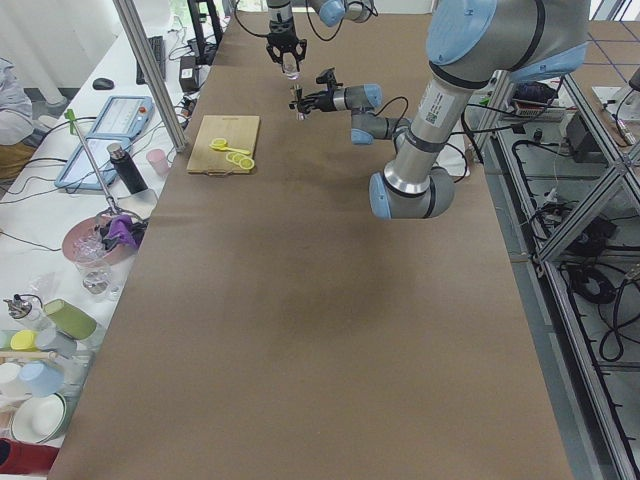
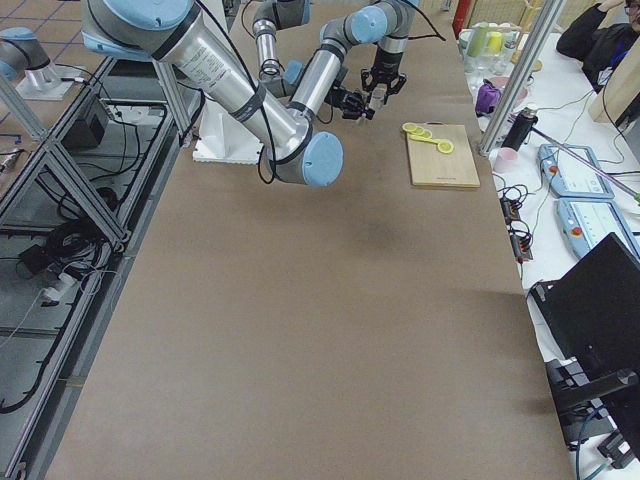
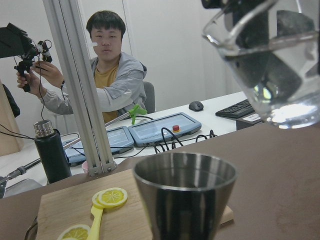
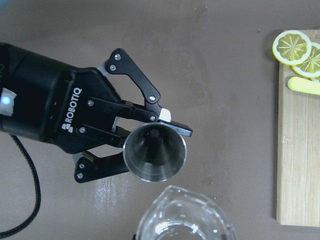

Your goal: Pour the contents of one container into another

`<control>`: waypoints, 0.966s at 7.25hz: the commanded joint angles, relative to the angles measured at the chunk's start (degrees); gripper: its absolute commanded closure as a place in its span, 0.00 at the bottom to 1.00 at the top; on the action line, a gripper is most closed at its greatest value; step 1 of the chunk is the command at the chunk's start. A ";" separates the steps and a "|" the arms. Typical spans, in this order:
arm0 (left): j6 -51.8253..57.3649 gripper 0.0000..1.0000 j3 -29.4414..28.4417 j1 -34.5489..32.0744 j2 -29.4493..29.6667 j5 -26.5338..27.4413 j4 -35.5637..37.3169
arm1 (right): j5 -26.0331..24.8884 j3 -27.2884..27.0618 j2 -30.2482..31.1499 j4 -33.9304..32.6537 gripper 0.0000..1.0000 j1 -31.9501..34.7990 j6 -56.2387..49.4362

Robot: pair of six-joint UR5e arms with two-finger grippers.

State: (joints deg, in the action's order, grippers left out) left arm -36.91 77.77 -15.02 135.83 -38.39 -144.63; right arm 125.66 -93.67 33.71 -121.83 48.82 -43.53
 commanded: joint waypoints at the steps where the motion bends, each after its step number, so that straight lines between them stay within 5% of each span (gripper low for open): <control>1: 0.00 1.00 0.27 0.08 0.05 -0.11 -1.01 | -2.94 1.29 -1.18 -2.26 1.00 -1.00 -1.55; 7: 0.53 1.00 0.98 -0.01 0.76 -1.34 -0.57 | -6.12 2.70 -5.05 -11.04 1.00 -1.27 -9.28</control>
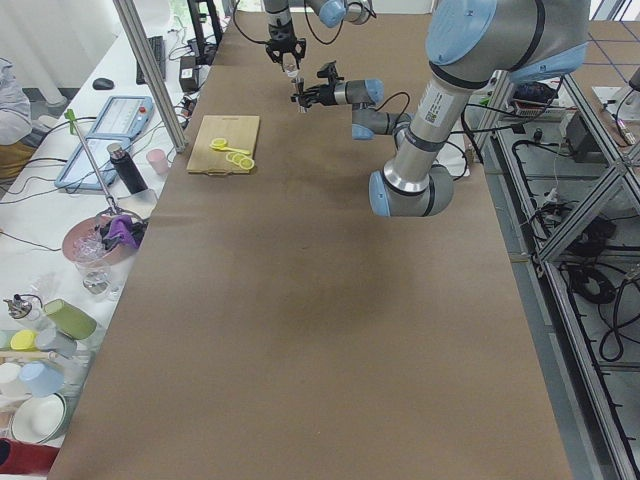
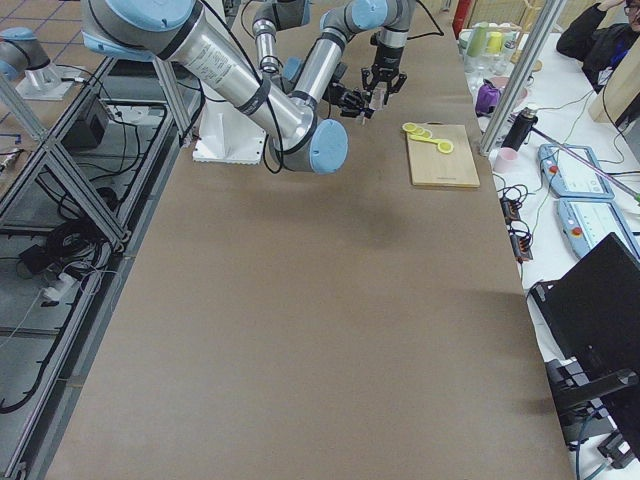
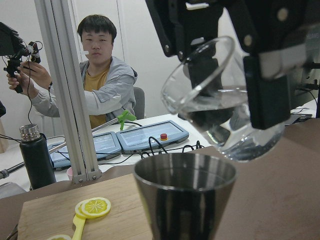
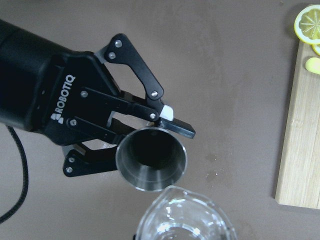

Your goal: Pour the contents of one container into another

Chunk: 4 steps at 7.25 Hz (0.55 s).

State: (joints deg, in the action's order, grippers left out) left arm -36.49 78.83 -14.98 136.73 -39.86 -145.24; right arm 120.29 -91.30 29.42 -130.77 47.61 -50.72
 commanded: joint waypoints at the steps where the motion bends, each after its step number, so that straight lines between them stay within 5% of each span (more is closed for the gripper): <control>1: 0.10 1.00 -0.08 0.04 -0.41 0.13 0.13 | -1.54 1.46 -1.81 -3.51 1.00 -0.24 -3.15; 4: 4.03 1.00 0.10 -0.05 -0.94 -0.30 -0.30 | -2.95 4.45 -4.18 -5.11 1.00 -1.29 -4.22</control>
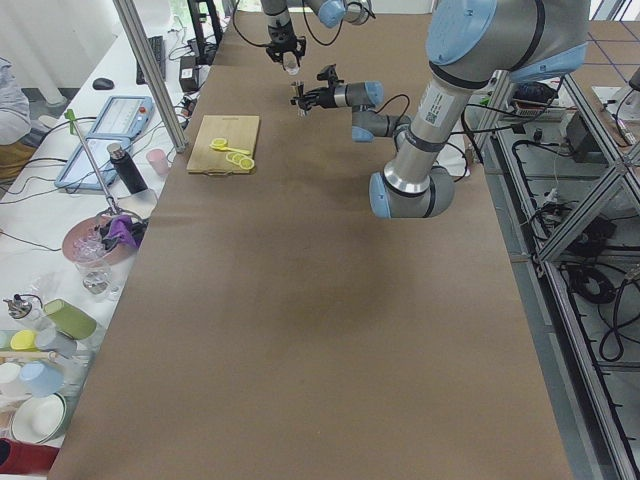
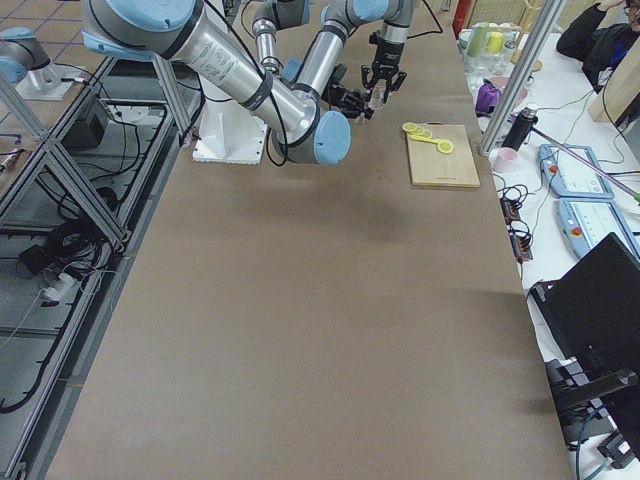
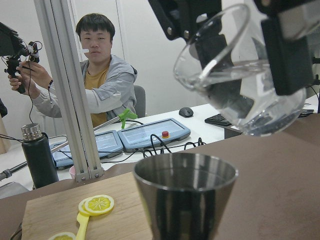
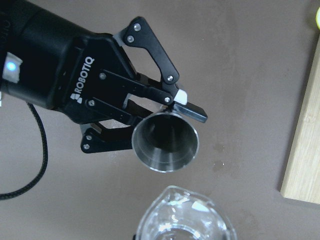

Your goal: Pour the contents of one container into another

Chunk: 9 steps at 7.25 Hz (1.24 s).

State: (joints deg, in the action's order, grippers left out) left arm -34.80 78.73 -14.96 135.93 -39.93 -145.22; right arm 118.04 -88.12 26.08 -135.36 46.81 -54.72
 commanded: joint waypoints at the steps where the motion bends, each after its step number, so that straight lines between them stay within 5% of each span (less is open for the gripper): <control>1: 2.46 1.00 0.28 -0.16 -0.06 -0.32 -0.33 | -1.66 1.37 -1.03 -0.87 1.00 -1.28 -0.21; 9: 2.46 1.00 0.11 -0.33 -0.14 -0.41 -0.42 | -4.74 6.54 -4.80 -5.79 1.00 -3.83 -1.52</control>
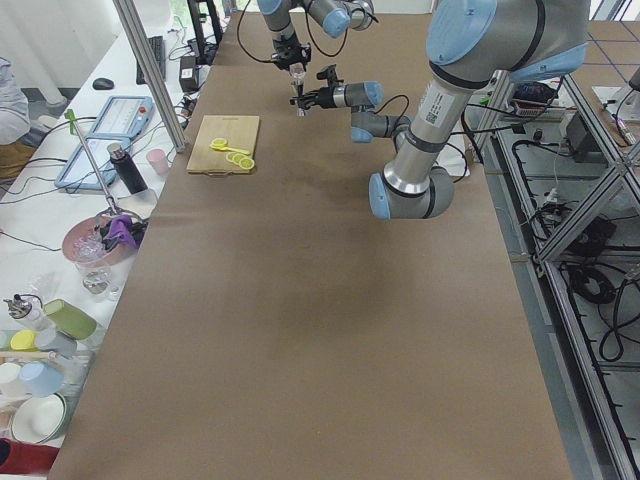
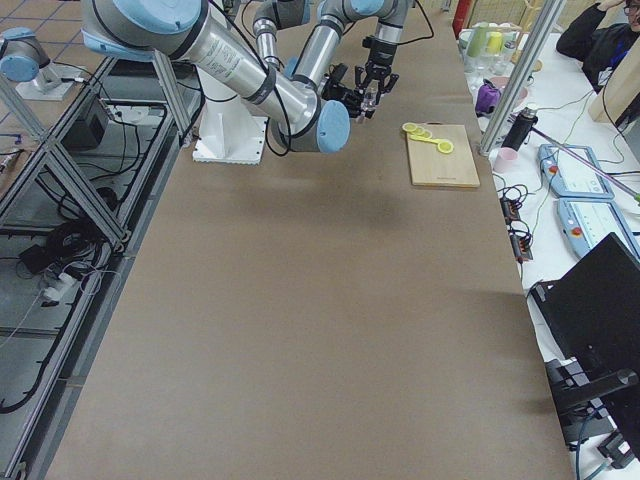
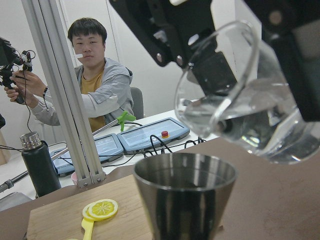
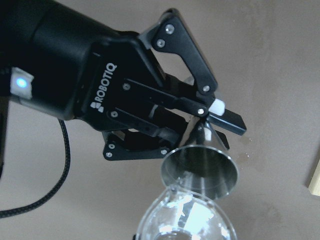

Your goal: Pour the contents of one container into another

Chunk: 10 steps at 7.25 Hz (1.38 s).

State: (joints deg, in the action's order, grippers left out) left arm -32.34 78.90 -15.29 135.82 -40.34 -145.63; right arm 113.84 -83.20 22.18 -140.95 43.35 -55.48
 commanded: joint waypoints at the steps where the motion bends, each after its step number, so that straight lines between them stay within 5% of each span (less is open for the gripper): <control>1: 0.00 1.00 -0.15 0.00 -0.03 0.09 0.00 | -0.55 3.03 -1.69 -0.29 1.00 -0.63 -0.85; 5: 0.00 1.00 -0.15 0.00 -0.03 0.09 0.00 | -0.56 2.43 -1.44 -0.03 1.00 -0.20 -3.48; 10: 0.09 1.00 -0.15 -0.18 -0.03 0.00 0.09 | 4.80 -4.76 3.56 4.71 1.00 3.66 -3.67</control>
State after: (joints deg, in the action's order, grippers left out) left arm -32.29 78.75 -15.44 135.79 -40.33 -145.58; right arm 117.11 -85.58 24.10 -137.57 45.66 -59.23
